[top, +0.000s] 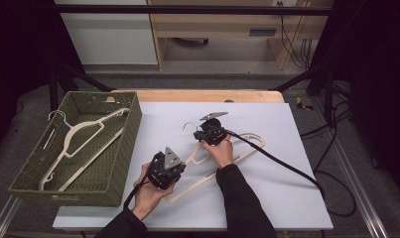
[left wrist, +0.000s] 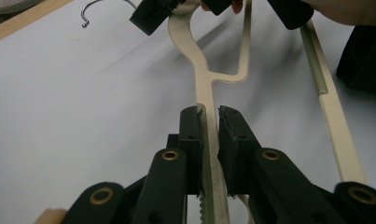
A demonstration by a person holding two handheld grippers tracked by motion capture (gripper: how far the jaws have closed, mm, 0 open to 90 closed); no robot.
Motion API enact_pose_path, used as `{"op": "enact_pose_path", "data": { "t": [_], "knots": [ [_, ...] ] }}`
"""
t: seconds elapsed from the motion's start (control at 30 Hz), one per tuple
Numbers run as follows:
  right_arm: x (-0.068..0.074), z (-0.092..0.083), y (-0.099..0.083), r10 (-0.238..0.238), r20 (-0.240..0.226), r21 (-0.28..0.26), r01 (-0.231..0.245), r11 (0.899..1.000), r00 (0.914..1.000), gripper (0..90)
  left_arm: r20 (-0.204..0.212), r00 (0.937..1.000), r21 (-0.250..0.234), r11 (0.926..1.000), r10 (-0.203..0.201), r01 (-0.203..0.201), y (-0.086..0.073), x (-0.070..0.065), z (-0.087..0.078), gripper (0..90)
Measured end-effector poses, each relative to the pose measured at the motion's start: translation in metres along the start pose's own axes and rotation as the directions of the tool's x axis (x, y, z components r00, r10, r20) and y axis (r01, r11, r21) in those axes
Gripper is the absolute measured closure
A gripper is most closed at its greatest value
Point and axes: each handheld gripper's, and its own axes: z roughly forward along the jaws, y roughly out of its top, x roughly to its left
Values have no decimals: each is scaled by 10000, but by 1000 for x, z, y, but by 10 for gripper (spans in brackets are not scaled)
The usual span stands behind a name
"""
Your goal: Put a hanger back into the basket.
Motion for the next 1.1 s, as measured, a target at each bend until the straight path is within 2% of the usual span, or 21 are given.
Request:
{"op": "enact_pose_path", "data": {
  "t": [0.03,0.07,0.1,0.13,0.2,0.23,0.27,0.4,0.43,0.57,0.67,0.8,0.83,0.87,0.9,0.93,1.0,1.1],
  "knots": [
    [1,0,0,106,18,22,-106,9999,9999,838,32,9999,112,9999,107,-107,0,0,0,797],
    [0,-2,0,59,64,92,-59,9999,10000,848,48,10000,-31,10000,-65,65,-1,-2,1,796],
    [0,-2,0,59,64,92,-59,9999,10000,848,58,10000,22,10000,-52,52,-1,-2,1,796],
    [1,-3,0,110,65,93,-111,9999,9999,853,45,9999,181,9997,157,-158,-1,-2,1,797],
    [1,-5,1,148,124,17,-148,9999,9998,880,303,9995,134,9998,-131,127,-3,-5,4,796],
    [1,-6,1,239,124,33,-240,9997,9996,883,131,9999,84,9999,-70,69,-3,-5,5,796],
    [1,-7,2,174,121,-36,-173,9998,9998,886,131,9999,222,9997,112,-115,-3,-4,5,796],
    [3,-12,2,93,197,-52,-92,9999,9998,892,86,10000,154,9999,6,-8,-6,-6,8,796],
    [4,-12,2,133,236,-148,-129,9998,9996,892,94,9999,233,9997,81,-83,-6,-6,8,795],
    [6,-20,0,35,265,-372,-26,9993,9996,893,182,9998,264,9996,-91,86,-10,-6,11,796],
    [8,-27,-2,-47,225,-696,62,9976,9997,894,528,9980,311,9989,-355,339,-12,-4,13,797],
    [8,-39,-7,-234,193,-1085,254,9938,9995,894,783,9968,134,9998,-125,115,-10,-6,15,781],
    [7,-42,-9,-278,62,-1216,283,9922,9996,894,816,9966,39,9999,-144,142,-9,-5,15,732],
    [7,-45,-10,-337,-48,-1407,327,9895,9994,894,623,9980,-186,9998,48,-37,-6,-3,14,680],
    [8,-49,-12,-429,-45,-1442,418,9887,9991,894,792,9968,-389,9992,-40,71,-4,-3,14,630],
    [9,-55,-15,-554,-167,-1670,518,9846,9983,894,1073,9940,-545,9982,-192,252,2,-3,15,519],
    [9,-57,-16,-678,-177,-1727,637,9829,9975,893,1219,9921,-662,9971,-285,368,5,-2,16,487],
    [11,-65,-20,-776,-263,-1919,711,9788,9966,894,1797,9814,-788,9935,-675,827,14,0,21,434]
  ]
}}
